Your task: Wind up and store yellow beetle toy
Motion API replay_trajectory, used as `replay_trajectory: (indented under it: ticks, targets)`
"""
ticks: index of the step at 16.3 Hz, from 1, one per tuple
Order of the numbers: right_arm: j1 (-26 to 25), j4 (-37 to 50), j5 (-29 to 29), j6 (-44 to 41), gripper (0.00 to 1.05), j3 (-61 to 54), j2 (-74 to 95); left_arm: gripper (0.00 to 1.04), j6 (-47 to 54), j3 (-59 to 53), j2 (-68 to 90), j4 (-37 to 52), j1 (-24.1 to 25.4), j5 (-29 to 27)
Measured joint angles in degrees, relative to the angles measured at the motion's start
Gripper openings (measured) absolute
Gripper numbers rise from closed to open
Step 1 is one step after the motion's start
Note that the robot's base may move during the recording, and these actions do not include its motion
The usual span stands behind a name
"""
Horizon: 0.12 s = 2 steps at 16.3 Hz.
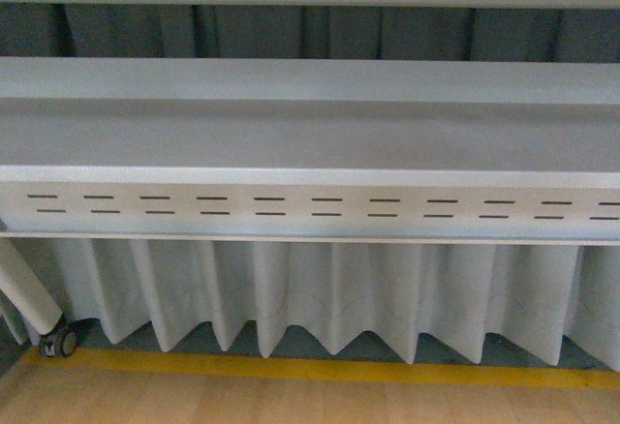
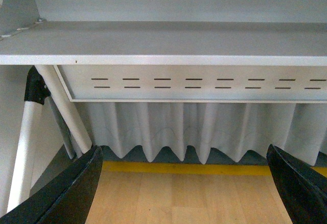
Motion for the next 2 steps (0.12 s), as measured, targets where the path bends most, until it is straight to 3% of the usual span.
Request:
replay_trajectory:
  ticks: [2]
  targets:
    - [0.0, 0.0, 0.0, 0.0, 0.98, 0.0, 0.0, 0.98, 0.0, 0.0, 0.0, 0.0, 0.0, 0.0]
